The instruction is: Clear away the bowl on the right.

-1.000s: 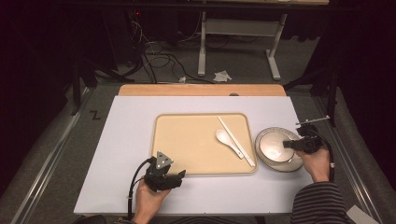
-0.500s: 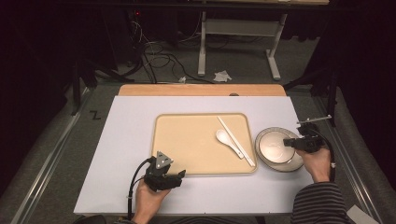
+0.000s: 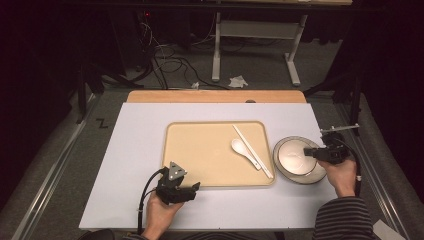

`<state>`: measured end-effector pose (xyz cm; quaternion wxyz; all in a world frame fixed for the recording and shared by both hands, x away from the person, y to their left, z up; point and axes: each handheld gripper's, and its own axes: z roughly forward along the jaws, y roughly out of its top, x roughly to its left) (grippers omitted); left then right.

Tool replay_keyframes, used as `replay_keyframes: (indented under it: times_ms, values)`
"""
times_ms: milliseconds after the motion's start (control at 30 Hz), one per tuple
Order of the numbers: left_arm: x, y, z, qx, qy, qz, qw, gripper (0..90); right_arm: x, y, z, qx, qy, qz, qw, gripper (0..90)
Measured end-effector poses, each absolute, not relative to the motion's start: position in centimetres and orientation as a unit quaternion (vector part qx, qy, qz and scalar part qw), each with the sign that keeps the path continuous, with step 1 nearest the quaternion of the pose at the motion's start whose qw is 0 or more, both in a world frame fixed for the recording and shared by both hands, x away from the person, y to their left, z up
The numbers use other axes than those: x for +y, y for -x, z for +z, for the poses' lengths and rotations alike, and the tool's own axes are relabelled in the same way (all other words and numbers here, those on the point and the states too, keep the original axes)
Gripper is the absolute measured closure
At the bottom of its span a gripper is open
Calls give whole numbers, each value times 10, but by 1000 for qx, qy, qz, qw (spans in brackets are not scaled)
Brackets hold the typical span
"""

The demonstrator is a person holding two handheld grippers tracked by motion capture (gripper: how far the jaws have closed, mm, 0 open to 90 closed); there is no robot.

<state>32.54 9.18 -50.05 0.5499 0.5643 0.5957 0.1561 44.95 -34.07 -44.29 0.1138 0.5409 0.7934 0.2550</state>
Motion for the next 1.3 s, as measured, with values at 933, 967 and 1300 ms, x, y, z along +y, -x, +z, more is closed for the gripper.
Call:
replay_keyframes:
  times_ms: [933,967,1300]
  values:
    - [82,-331,-501,581,-581,141,552,331,-340,-429,-427,788,-523,305,110,845]
    - [82,-331,-502,580,-583,141,551,331,-339,-427,-426,788,-522,307,108,845]
    - [77,-336,-500,575,-587,142,552,332,-330,-415,-422,794,-510,314,102,844]
